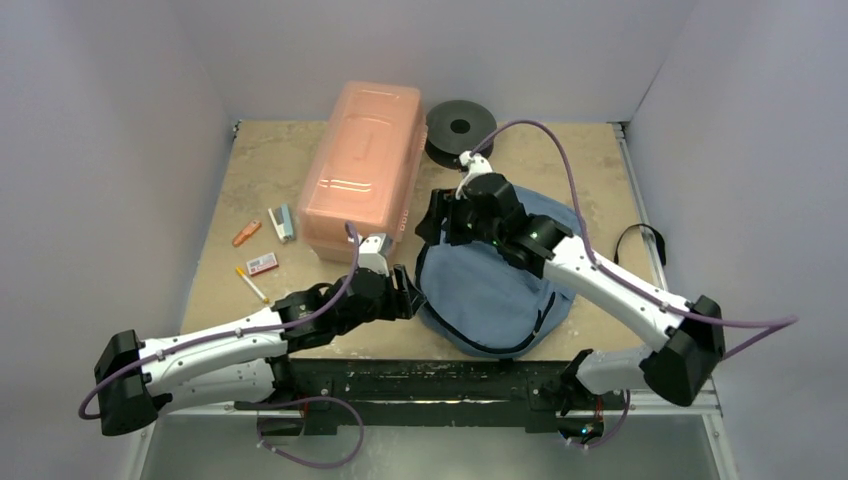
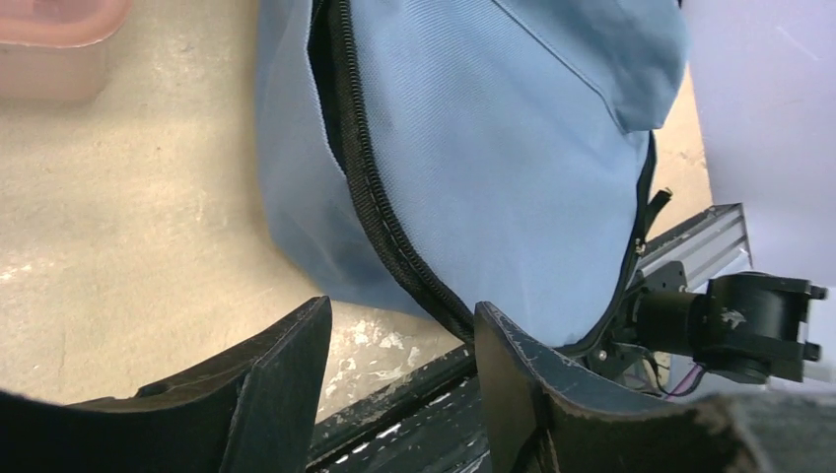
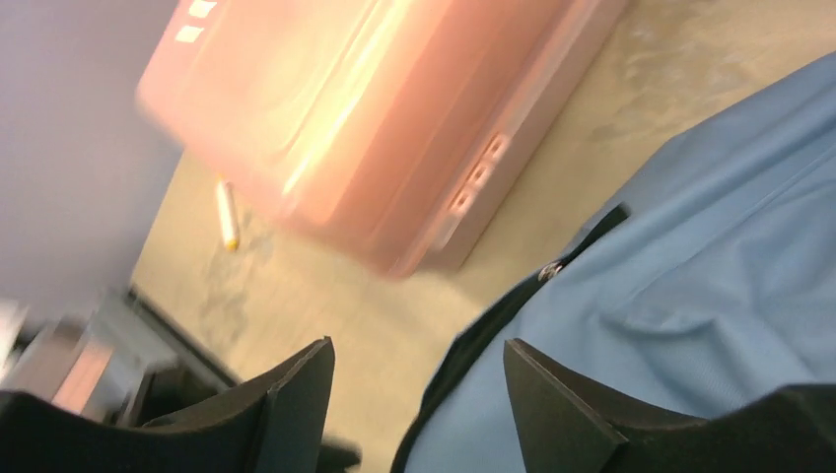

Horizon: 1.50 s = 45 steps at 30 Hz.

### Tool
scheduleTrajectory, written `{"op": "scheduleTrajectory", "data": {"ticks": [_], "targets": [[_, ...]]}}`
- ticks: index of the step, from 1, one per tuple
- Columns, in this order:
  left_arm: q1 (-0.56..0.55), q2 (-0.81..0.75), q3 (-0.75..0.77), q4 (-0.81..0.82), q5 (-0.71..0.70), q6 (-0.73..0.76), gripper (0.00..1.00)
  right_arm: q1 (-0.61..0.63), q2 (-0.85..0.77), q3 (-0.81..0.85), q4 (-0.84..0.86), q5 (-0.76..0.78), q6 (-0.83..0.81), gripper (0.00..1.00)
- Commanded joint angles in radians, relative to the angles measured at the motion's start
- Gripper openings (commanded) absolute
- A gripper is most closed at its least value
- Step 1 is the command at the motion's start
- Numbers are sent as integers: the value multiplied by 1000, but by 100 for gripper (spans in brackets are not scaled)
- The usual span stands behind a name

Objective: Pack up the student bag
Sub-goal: Zip the student bag at the center of the board.

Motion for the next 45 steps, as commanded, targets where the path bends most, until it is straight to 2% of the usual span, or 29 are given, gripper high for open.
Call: {"op": "scheduleTrajectory", "data": {"ticks": [1, 7, 14, 21, 28, 31, 33, 40, 45], "targets": [[4, -44, -36, 93, 40, -42, 54, -36, 162, 134, 12, 207, 49, 65], [4, -78, -84, 106, 58, -67, 61, -37, 376, 330, -118, 336, -18, 57], [4, -115, -88, 83, 52, -50, 64, -36, 476, 380, -204, 408, 82, 55], [4, -152, -92, 51, 42, -33, 64, -37, 551, 394, -182, 466, 88, 54], [4, -180, -101, 27, 32, -32, 64, -13, 622, 427, -180, 556, 42, 31], [5, -189, -108, 14, 17, -47, 66, 10, 622, 419, -151, 583, -24, 16], [11, -192, -111, 9, 18, -66, 67, 29, 608, 399, -109, 597, -86, 1], [53, -188, -119, 17, 61, -112, 70, 52, 469, 252, 110, 447, -269, 0], [102, -176, -173, 107, 138, -181, 74, 50, 379, 157, 213, 198, -329, 0]]}}
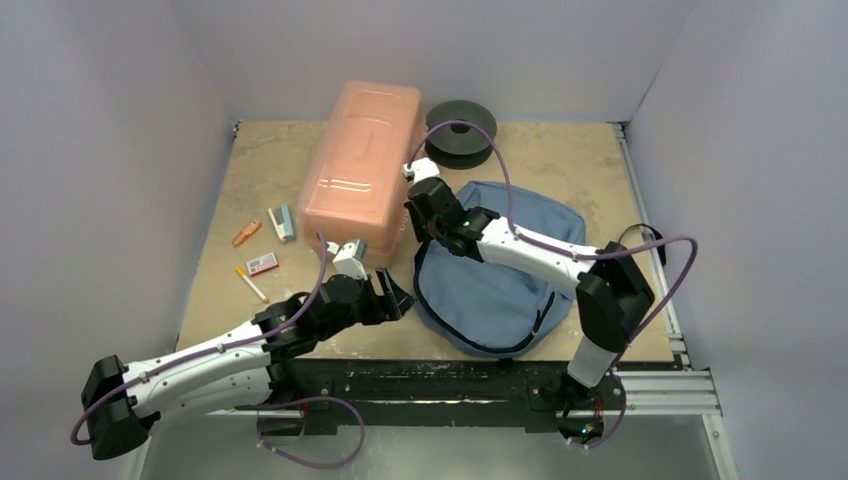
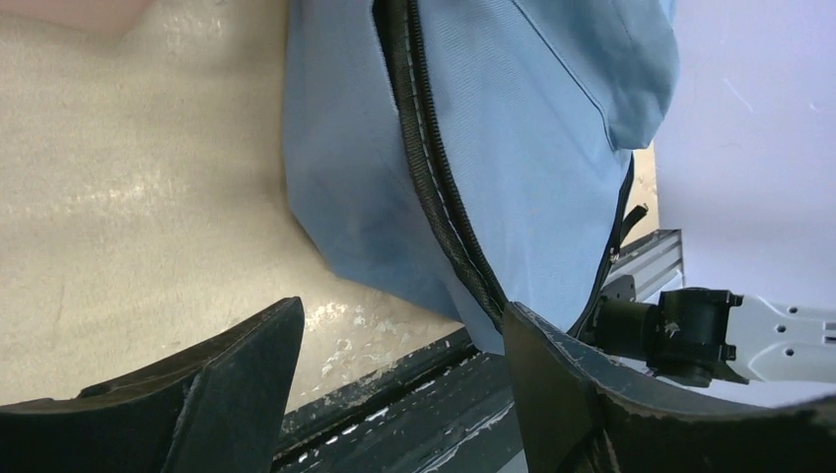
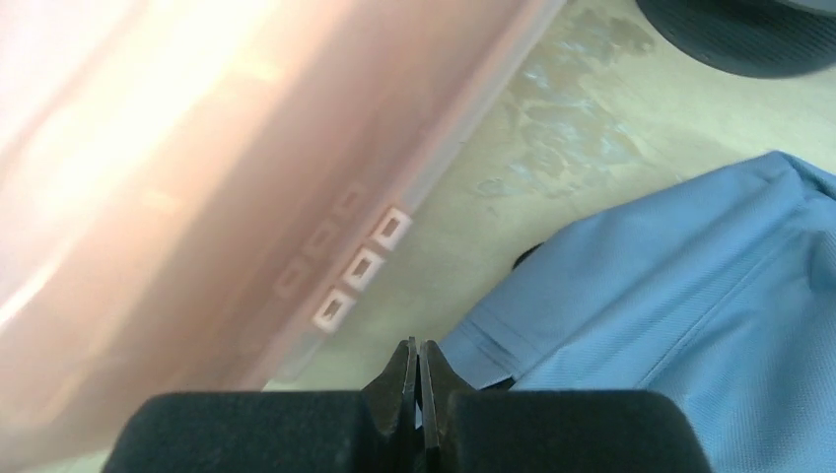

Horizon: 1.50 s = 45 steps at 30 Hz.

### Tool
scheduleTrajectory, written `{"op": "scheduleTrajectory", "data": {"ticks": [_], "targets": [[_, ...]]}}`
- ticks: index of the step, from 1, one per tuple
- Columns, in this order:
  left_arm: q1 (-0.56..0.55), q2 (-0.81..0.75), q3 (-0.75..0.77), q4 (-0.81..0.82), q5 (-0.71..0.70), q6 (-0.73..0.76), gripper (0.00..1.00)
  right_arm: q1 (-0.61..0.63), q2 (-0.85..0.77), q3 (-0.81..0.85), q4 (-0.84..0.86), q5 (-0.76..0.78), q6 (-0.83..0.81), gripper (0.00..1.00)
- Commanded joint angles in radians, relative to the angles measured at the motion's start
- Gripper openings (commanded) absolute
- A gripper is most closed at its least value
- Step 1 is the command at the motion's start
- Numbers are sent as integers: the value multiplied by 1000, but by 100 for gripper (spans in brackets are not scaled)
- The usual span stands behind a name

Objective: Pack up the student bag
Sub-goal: Zip the student bag at the center of the board.

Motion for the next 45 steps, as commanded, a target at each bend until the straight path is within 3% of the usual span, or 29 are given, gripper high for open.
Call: {"op": "scheduleTrajectory", "data": {"ticks": [1, 3, 6, 8, 12, 15, 20, 24, 27, 31, 35, 45], "targets": [[44, 9, -50, 122, 81, -73, 73, -7, -112, -80, 169, -262, -88, 0], [59, 23, -78, 191, 102, -96, 68, -18, -158, -147, 227, -413, -88, 0], [72, 49, -119, 304, 101, -126, 57, -67, -207, -251, 347, -774, -41, 0], [79, 67, -137, 340, 102, -150, 47, -84, -221, -297, 396, -956, 0, 0], [80, 44, -202, 442, 102, -159, 42, -102, -254, -374, 443, -1079, -18, 0], [80, -34, -215, 398, 72, -133, 42, -124, -283, -427, 451, -1123, -90, 0], [80, -224, -171, 185, -34, -22, 48, -126, -304, -442, 405, -1060, -166, 0], [81, -240, -21, 10, -148, 93, 69, -126, -369, -503, 448, -1018, -141, 0], [81, -67, 219, -132, -177, 175, 74, -126, -443, -569, 500, -997, -147, 0], [84, 201, 477, -307, -223, 132, 75, -125, -493, -617, 529, -987, -171, 0], [116, 397, 607, -218, -99, 174, 75, -118, -540, -662, 576, -945, -176, 0], [215, 811, 900, -286, 110, 251, 75, -118, -672, -718, 603, -845, -185, 0]]}}
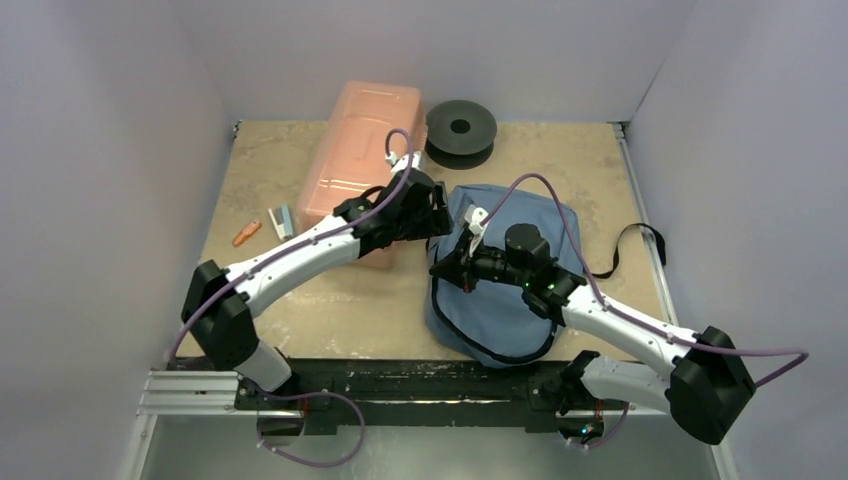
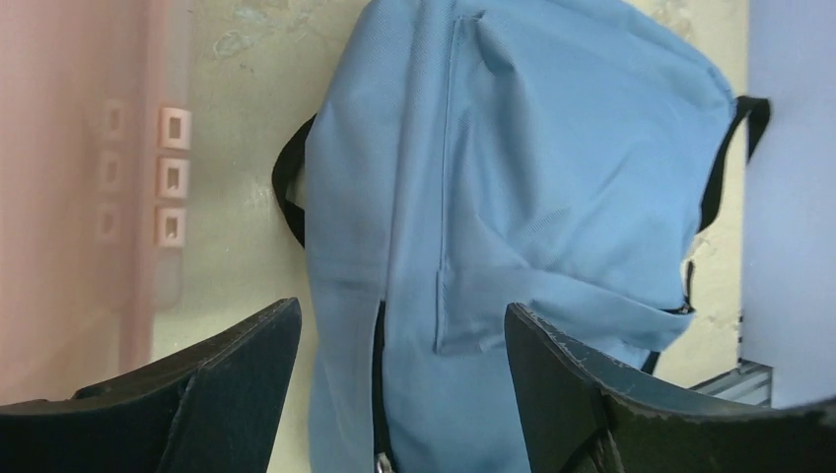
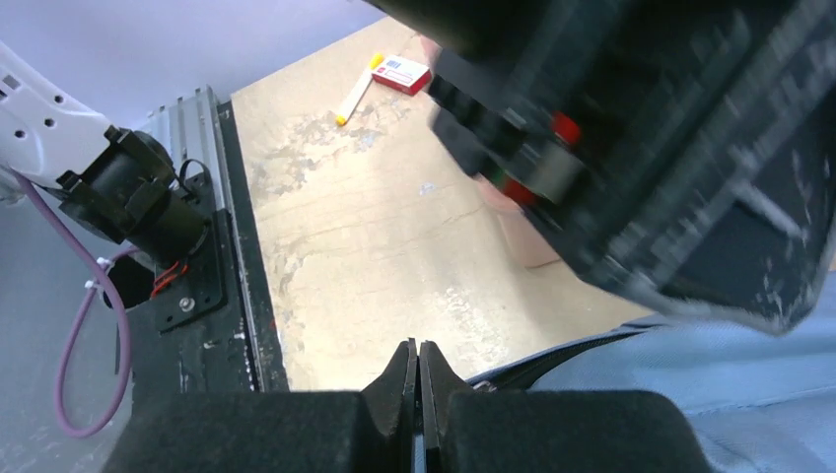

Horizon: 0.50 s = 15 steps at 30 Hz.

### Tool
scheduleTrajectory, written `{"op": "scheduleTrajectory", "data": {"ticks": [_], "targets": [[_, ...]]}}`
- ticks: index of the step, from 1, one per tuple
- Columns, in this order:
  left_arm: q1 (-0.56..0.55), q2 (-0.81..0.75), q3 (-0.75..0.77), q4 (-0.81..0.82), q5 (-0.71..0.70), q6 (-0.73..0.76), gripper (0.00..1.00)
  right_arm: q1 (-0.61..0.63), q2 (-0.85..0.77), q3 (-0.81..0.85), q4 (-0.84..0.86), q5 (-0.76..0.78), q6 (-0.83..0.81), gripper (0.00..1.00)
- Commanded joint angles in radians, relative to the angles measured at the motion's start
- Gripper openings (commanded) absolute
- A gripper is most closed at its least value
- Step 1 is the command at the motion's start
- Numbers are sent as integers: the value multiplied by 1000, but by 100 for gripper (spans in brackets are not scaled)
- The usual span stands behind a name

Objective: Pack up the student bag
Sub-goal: Zip the student bag at the center of the board.

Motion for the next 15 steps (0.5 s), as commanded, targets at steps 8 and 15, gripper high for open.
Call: {"op": "scheduleTrajectory", "data": {"ticks": [8, 15], "targets": [[17, 280, 211, -35, 186, 151, 59, 5, -8, 36, 39, -1, -24, 0], [76, 386, 284, 8, 237, 249, 10, 67, 5, 90, -74, 36, -52, 0]]}}
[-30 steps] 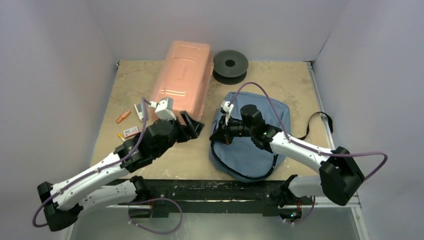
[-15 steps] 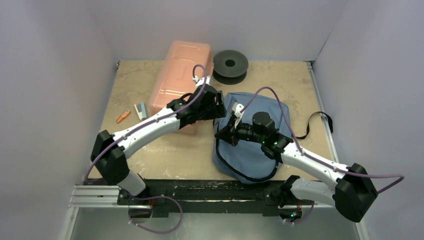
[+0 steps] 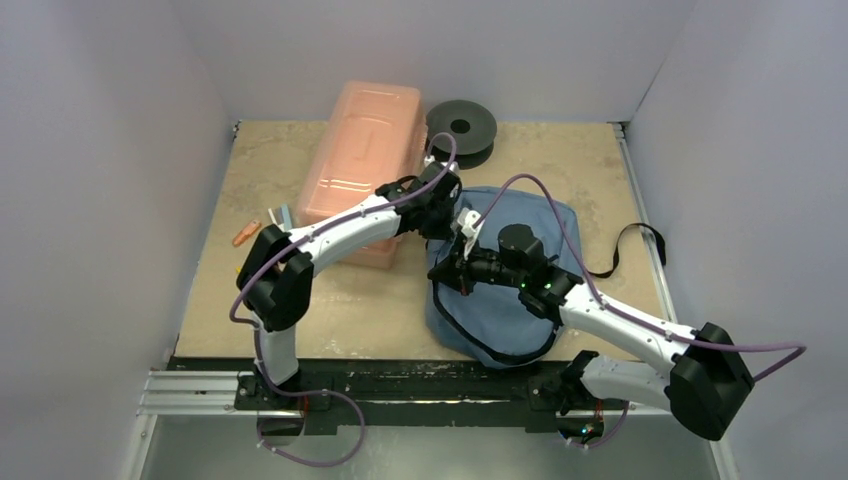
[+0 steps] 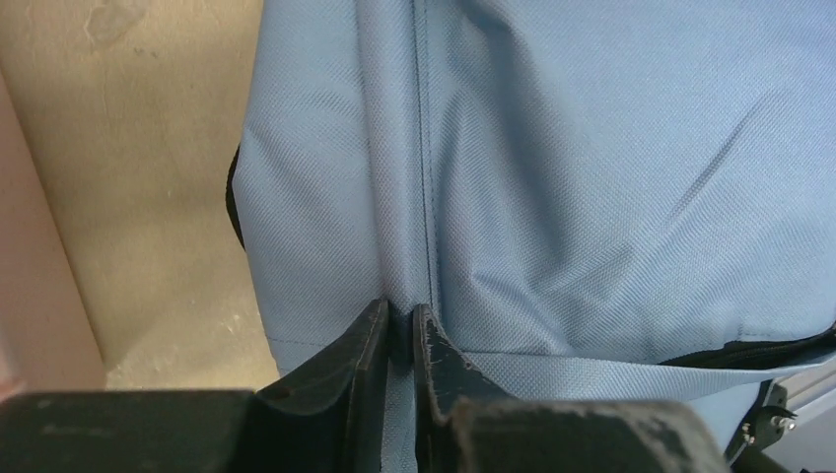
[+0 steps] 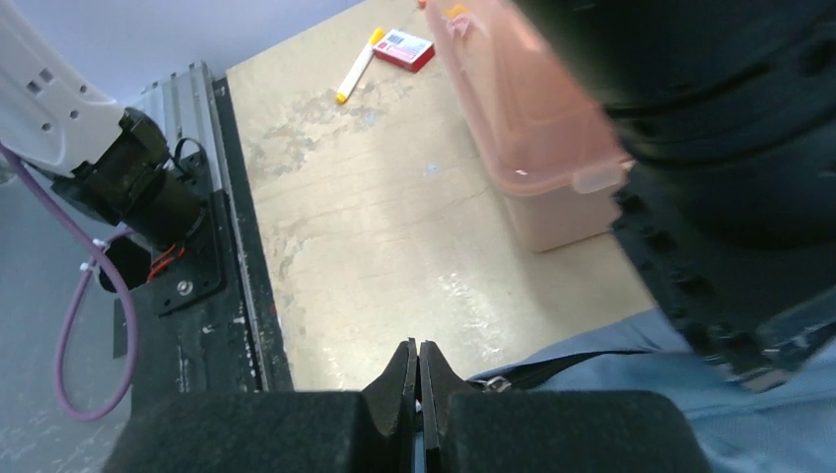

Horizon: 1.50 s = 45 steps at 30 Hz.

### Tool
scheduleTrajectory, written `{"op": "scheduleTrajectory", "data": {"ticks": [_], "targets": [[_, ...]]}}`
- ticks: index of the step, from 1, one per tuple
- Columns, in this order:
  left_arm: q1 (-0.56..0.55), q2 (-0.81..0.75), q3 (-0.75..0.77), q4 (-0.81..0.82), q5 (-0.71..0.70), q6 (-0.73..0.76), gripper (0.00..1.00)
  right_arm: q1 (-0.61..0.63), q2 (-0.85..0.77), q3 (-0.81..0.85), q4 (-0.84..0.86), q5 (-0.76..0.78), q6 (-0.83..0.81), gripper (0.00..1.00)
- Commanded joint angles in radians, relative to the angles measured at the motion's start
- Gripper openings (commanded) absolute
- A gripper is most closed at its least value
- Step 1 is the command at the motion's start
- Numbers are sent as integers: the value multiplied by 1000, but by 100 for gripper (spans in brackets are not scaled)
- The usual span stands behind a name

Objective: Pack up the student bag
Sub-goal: Zip the student bag at the center of the board.

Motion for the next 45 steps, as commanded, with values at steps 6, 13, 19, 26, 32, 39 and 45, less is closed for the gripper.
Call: {"op": "scheduleTrajectory", "data": {"ticks": [6, 13, 19, 26, 32, 39, 45], "targets": [[89, 89, 200, 86, 59, 165, 0, 273, 39, 107, -188, 111, -23, 0], [132, 186, 361, 106, 151, 263, 0, 359, -155, -15, -255, 190, 126, 0], [152, 189, 465, -6, 252, 288, 6, 359, -290, -89, -242, 340, 186, 0], [150, -133, 206, -55, 323, 166, 71, 358, -317, -97, -124, 394, 171, 0], [108, -436, -144, -35, 274, 14, 71, 356, -301, -93, -88, 379, 144, 0], [-63, -650, -447, 32, 45, -308, 64, 356, -296, -91, -99, 361, 129, 0], [-131, -590, -522, 115, -13, -487, 57, 356, -305, -85, -127, 359, 109, 0]]}}
